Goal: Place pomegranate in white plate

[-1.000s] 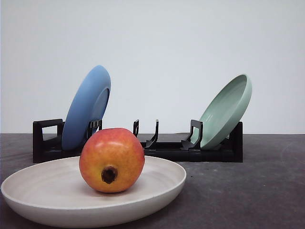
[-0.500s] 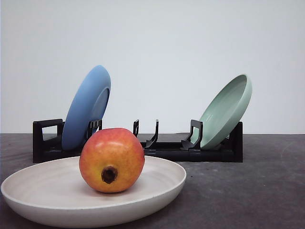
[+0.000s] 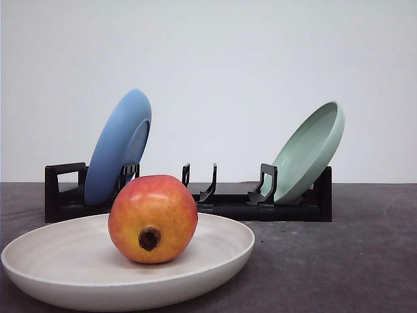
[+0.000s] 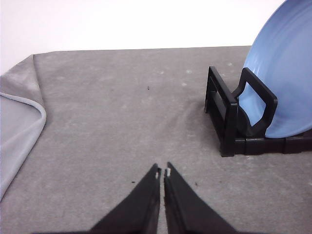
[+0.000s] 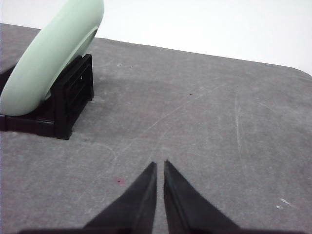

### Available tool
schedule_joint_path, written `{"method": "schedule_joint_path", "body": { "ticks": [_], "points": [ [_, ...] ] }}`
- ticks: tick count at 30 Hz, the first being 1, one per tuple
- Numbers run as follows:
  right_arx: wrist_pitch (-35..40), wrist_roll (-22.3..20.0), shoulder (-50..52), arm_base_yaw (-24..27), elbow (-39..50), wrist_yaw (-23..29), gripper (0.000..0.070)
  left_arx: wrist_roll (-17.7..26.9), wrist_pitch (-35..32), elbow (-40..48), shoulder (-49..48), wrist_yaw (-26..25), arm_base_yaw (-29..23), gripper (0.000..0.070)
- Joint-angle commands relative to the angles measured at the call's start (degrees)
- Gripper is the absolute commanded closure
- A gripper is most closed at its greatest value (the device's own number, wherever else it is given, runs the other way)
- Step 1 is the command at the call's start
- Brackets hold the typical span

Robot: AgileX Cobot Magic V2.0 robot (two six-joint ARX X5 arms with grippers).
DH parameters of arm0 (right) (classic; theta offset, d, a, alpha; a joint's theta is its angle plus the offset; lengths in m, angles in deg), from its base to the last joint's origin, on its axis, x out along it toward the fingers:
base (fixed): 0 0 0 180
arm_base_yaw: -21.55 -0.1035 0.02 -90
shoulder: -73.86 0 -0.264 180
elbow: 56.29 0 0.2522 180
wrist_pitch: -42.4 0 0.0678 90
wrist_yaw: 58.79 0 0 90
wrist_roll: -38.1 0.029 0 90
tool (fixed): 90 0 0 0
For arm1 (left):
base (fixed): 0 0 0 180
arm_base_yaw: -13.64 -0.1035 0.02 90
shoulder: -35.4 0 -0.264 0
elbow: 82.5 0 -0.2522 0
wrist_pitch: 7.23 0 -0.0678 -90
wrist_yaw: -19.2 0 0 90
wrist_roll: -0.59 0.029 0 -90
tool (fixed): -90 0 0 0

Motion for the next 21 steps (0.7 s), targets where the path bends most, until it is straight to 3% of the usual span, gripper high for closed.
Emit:
{"method": "schedule_joint_path", "body": {
  "ticks": [1,21],
  "points": [
    [-0.42,0.35,0.04,0.02,0.31,0.04,0.0675,0.00,0.15,0.59,-0.07,0.20,0.15,0.0700],
    [-0.42,0.37,0.04,0.02,0.31,0.04,0.0675,0.00,0.15,0.59,-0.07,0.20,0.15,0.0700]
  ]
}}
